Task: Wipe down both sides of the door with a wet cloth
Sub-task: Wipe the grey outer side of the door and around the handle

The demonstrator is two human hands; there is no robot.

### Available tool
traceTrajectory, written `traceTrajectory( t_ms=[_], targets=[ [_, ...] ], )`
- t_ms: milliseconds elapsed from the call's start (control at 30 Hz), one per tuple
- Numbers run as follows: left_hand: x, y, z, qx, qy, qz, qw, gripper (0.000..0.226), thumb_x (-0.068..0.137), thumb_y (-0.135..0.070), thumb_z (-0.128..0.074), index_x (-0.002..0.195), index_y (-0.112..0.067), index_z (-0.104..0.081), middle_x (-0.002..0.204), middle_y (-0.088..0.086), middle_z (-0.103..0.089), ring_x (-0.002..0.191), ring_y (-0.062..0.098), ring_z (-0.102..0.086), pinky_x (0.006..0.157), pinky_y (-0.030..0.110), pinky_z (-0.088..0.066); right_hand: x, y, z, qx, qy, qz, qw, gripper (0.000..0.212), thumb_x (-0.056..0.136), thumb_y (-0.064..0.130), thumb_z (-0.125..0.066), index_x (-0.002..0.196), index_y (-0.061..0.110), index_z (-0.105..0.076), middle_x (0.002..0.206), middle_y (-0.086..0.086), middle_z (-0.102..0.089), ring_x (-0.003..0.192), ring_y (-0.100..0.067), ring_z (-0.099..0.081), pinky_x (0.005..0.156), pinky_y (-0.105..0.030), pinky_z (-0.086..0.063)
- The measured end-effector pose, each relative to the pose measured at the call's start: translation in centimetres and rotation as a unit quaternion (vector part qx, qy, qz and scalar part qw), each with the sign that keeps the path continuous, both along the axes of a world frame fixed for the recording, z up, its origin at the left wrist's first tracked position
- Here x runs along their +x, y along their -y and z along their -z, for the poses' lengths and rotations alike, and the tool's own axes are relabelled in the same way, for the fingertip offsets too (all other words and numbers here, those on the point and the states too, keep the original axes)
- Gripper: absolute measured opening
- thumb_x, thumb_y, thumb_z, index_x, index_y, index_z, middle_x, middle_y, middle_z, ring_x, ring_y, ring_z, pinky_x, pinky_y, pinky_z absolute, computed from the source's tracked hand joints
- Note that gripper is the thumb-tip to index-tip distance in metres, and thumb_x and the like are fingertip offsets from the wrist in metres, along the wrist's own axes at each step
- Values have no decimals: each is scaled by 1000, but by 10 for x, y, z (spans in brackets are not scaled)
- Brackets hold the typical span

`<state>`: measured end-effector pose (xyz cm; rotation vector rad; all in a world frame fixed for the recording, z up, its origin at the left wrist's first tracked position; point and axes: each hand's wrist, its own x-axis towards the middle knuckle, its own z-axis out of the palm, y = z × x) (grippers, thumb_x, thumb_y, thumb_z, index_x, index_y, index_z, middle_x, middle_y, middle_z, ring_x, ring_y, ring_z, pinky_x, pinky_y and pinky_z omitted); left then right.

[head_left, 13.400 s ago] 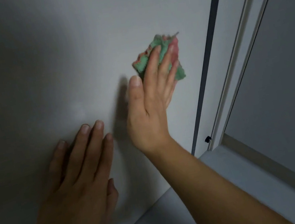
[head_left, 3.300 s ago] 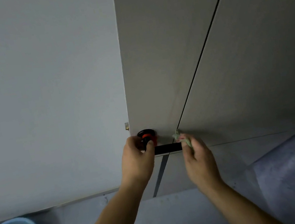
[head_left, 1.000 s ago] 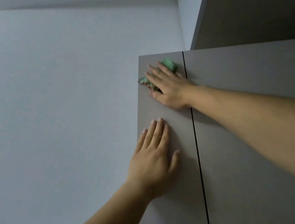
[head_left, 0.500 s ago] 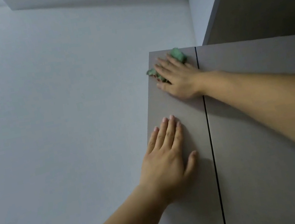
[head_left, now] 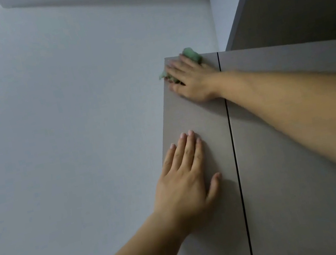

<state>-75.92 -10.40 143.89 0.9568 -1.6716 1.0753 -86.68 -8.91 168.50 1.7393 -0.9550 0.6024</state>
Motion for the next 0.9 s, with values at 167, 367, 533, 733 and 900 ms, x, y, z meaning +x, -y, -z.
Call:
traceTrajectory(
  t_ms=[167, 367, 533, 733, 900],
  targets=[
    [0, -1, 1, -2, -6, 0, 1000, 79, 101, -62, -8, 161, -18, 21, 166, 0, 32, 150, 15, 36, 119, 30, 30, 3, -3, 9, 5, 39, 1, 999, 70, 104, 61, -15, 162, 28, 7, 170, 7, 16, 155, -20, 21, 124, -53, 5],
    [1, 1, 2, -10, -9, 4, 1000, 79, 102, -64, -8, 163, -19, 17, 167, 1, 29, 152, 15, 33, 119, 27, 30, -69, 4, 63, -12, -72, 1, 997, 78, 90, 69, -4, 159, 38, 13, 163, 21, 23, 144, 3, 28, 120, -38, 1],
    [-2, 3, 4, -29, -23, 19, 999, 84, 97, -64, -7, 165, -17, 4, 170, 0, 16, 157, 15, 23, 125, 30, 21, -55, -12, -1, -19, 117, -24, 993, 72, 102, 43, -33, 161, 19, 0, 171, -9, -1, 158, -18, 4, 125, -45, -4],
    [1, 2, 6, -32, -20, 17, 999, 84, 96, -66, -4, 165, -18, 5, 170, 1, 16, 155, 15, 25, 123, 29, 24, -62, -5, 54, 1, -6, -54, 999, 73, 96, 55, -35, 160, 24, -20, 172, 4, 7, 156, -13, 12, 124, -52, -8],
    [1, 2, 6, -35, -22, 20, 999, 84, 96, -65, -5, 165, -17, 5, 170, 1, 16, 155, 15, 26, 124, 29, 23, -71, -7, 32, -72, -15, 42, 996, 73, 93, 66, -14, 161, 41, -4, 170, 13, 5, 157, -15, 11, 123, -57, 3]
  ],
)
